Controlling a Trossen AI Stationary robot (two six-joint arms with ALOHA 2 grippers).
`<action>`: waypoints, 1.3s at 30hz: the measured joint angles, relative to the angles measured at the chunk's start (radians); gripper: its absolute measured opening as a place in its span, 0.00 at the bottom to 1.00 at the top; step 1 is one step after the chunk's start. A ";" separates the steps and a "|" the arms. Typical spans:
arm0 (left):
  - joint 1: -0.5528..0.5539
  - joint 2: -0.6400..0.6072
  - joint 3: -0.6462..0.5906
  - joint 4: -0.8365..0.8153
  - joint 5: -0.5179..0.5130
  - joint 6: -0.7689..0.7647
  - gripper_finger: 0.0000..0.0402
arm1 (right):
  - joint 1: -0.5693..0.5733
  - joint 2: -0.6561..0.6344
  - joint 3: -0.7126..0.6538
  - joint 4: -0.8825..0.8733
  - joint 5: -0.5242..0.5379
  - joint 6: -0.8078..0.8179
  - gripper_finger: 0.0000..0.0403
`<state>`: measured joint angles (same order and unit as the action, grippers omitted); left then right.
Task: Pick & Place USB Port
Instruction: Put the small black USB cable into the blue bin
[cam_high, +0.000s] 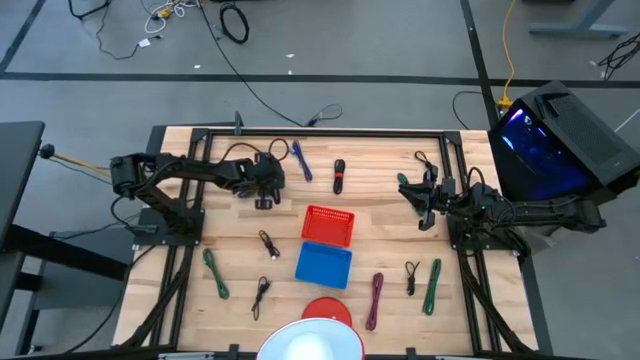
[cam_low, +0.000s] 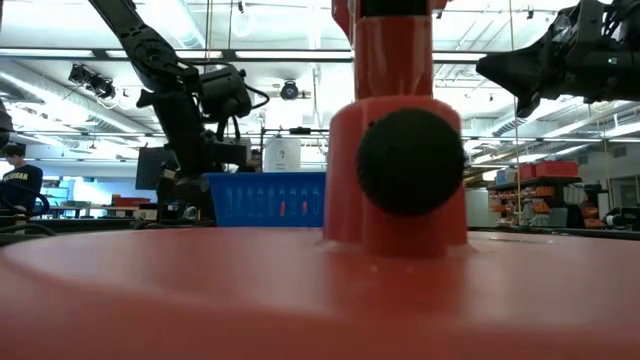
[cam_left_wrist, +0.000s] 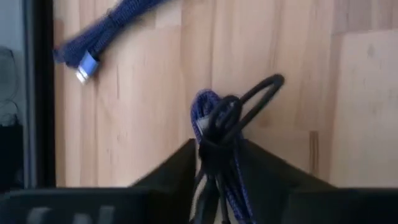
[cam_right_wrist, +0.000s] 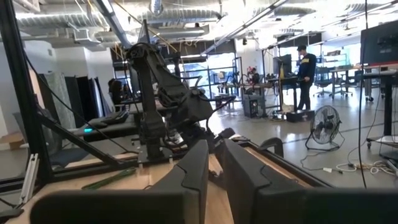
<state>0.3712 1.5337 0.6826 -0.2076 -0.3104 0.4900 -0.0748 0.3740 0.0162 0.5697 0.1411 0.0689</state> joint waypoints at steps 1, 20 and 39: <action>0.004 0.000 0.000 -0.001 0.000 -0.009 0.20 | 0.000 0.000 0.000 0.001 0.000 0.000 0.12; -0.009 -0.001 0.218 -0.232 0.024 -0.172 0.05 | 0.000 0.000 0.000 -0.002 0.001 0.000 0.12; -0.596 0.002 0.602 -0.308 0.196 -0.511 0.05 | -0.001 0.000 0.000 -0.013 0.053 -0.032 0.12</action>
<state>-0.2244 1.5353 1.2849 -0.5152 -0.1142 -0.0212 -0.0753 0.3737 0.0162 0.5571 0.1940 0.0372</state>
